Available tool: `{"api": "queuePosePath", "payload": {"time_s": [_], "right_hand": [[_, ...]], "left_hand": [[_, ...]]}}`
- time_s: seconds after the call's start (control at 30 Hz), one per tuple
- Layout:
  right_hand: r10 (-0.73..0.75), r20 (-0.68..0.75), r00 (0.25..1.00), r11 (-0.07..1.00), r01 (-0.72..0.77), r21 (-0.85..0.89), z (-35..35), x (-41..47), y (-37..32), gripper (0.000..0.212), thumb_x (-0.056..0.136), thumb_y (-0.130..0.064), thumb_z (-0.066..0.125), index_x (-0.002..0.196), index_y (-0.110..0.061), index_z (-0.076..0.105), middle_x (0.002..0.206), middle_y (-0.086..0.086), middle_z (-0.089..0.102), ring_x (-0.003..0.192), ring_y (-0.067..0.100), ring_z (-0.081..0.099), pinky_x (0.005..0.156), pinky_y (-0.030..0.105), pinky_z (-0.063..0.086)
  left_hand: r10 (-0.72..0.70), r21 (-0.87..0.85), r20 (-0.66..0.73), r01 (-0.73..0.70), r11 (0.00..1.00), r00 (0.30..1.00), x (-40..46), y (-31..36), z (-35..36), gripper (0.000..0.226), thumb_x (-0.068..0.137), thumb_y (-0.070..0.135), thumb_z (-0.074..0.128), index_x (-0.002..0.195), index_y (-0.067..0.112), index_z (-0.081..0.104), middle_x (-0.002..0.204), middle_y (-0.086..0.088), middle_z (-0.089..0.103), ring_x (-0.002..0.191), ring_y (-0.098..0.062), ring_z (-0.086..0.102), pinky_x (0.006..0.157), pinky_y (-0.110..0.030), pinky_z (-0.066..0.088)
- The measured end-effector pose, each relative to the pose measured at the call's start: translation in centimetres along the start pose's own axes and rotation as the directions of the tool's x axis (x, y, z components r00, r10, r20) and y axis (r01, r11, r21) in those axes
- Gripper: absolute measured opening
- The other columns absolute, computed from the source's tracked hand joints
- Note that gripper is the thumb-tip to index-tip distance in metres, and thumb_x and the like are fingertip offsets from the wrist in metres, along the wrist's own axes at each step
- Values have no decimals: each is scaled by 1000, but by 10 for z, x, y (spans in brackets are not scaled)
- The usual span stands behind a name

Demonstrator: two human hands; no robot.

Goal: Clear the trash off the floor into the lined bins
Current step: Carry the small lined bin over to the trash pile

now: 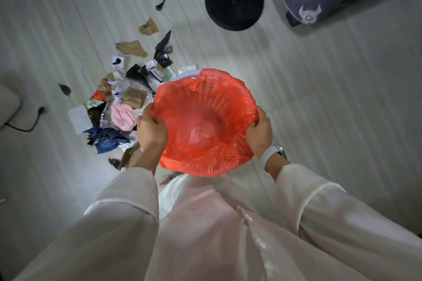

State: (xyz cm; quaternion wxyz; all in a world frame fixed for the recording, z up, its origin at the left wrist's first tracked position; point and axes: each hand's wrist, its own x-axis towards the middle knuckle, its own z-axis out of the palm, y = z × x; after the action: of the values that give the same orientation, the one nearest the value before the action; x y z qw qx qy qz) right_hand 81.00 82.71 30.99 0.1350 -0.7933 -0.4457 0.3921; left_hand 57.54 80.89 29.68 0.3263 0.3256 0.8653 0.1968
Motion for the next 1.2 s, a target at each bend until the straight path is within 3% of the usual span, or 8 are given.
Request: {"api": "queuePosePath", "payload": {"time_s": [0.3,0.5,0.6,0.67,0.8,0.9,1.13,1.2], "right_hand": [[-46,67,997,998,48,-27,-39,89,-23,51,89,-3,37,139,-14,37,127,17,48,116,33,50,97,35,39],[-177,182,967,971,202,-130,-45,168,-100,51,86,-5,37,134,-20,43,120,16,53,109,32,53,95,35,42],[-265,287,920,927,325,-185,-32,215,-140,53,76,-14,34,125,-26,49,105,11,60,94,30,60,86,44,52],[-300,347,889,893,389,-224,-26,240,-164,52,77,-12,35,125,-27,48,105,9,61,94,28,61,84,41,52],[-415,462,784,791,562,-243,-14,275,-220,55,80,2,36,128,-22,50,109,13,61,101,30,58,83,31,45],[-418,569,708,713,644,-278,-1,288,-252,54,84,4,38,133,-18,44,118,17,54,109,32,52,86,27,38],[-383,832,401,367,893,-261,47,319,-280,57,91,-6,37,143,-28,28,124,13,46,100,36,55,83,36,43],[-362,890,277,268,946,-185,58,327,-279,56,93,-7,37,144,-28,26,123,13,46,99,37,56,83,40,44]], "left_hand": [[-72,-48,-39,71,996,997,28,64,45,44,93,9,38,136,18,42,129,-14,53,108,-33,56,81,-30,40],[-271,-188,-110,247,951,956,68,102,62,45,92,11,39,136,22,41,118,-19,57,92,-37,60,80,-41,50],[-391,-286,-137,342,895,910,92,117,65,49,89,10,39,135,26,40,114,-20,59,91,-39,60,81,-46,51],[-449,-352,-150,377,857,881,102,127,66,50,89,7,39,136,23,41,116,-20,58,98,-39,59,84,-44,50],[-561,-442,-228,429,788,796,113,143,67,47,89,3,41,134,13,44,129,-17,53,114,-35,53,94,-40,43],[-652,-517,-280,461,721,705,113,151,67,46,89,0,41,134,10,44,126,-18,55,116,-33,50,94,-33,39],[-846,-644,-292,562,519,447,94,154,112,52,86,3,40,136,15,41,124,-21,50,114,-37,48,95,-40,39],[-881,-675,-309,569,469,358,86,162,134,52,87,3,40,137,15,40,119,-22,51,112,-37,48,93,-39,38]]}}
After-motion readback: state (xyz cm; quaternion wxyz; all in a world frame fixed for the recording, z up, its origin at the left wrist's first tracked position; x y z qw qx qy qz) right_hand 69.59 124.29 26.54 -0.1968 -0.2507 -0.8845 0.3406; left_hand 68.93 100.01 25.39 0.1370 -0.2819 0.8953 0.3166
